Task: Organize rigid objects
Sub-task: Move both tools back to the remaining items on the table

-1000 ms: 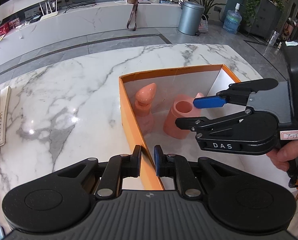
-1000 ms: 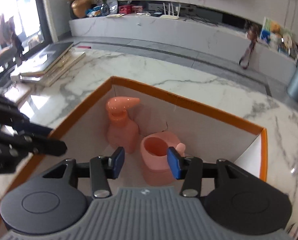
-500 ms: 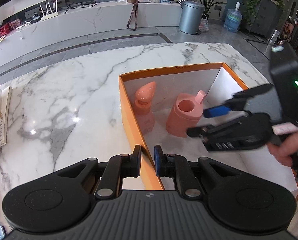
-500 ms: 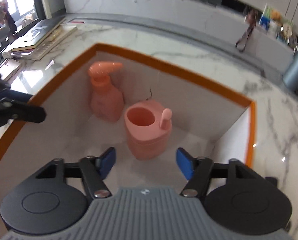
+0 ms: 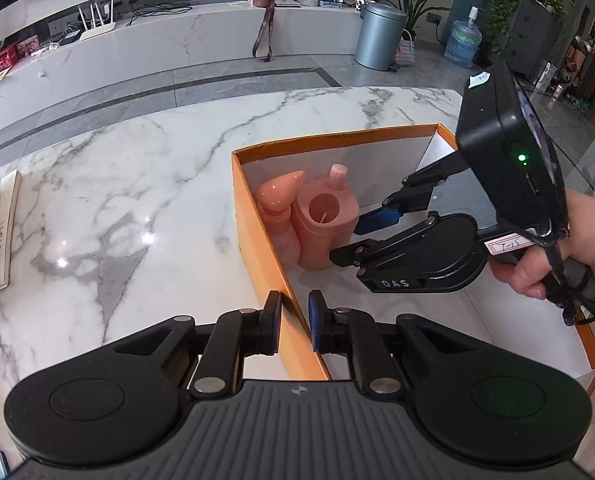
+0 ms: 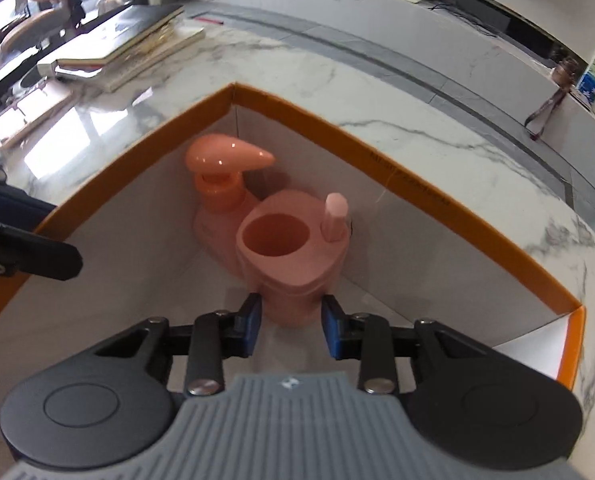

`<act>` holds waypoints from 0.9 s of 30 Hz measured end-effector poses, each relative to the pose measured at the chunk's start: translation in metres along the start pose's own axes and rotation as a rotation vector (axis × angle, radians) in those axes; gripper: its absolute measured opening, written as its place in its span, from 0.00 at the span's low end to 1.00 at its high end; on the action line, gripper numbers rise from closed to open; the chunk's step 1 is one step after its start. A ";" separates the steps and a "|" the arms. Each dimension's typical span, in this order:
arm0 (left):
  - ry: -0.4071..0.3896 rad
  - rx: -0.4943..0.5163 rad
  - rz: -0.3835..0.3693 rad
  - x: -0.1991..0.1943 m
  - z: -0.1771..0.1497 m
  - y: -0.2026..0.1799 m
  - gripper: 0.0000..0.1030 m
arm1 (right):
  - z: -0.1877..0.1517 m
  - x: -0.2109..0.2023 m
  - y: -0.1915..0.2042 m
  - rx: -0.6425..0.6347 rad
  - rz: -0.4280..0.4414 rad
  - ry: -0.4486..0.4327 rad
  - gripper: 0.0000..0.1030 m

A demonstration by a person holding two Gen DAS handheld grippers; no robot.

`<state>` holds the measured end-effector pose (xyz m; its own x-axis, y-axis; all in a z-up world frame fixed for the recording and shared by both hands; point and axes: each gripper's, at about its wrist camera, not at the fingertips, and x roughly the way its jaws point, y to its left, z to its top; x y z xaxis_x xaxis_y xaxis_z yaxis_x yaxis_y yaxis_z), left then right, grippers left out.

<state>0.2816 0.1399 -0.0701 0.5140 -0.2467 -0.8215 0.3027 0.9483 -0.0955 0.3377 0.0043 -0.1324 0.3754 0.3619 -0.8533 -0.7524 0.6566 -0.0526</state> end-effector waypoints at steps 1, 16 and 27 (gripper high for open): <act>0.001 -0.003 0.002 0.000 0.000 0.000 0.15 | 0.000 0.001 0.000 0.009 -0.001 0.004 0.32; -0.180 0.133 -0.069 -0.069 0.004 -0.082 0.15 | -0.091 -0.181 -0.045 0.247 -0.036 -0.223 0.55; -0.073 0.325 -0.296 -0.043 0.004 -0.229 0.23 | -0.241 -0.229 -0.113 0.813 -0.118 -0.086 0.55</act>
<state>0.1934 -0.0675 -0.0106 0.4191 -0.5228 -0.7423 0.6759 0.7255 -0.1293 0.2062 -0.3125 -0.0564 0.4922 0.2880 -0.8214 -0.0909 0.9555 0.2806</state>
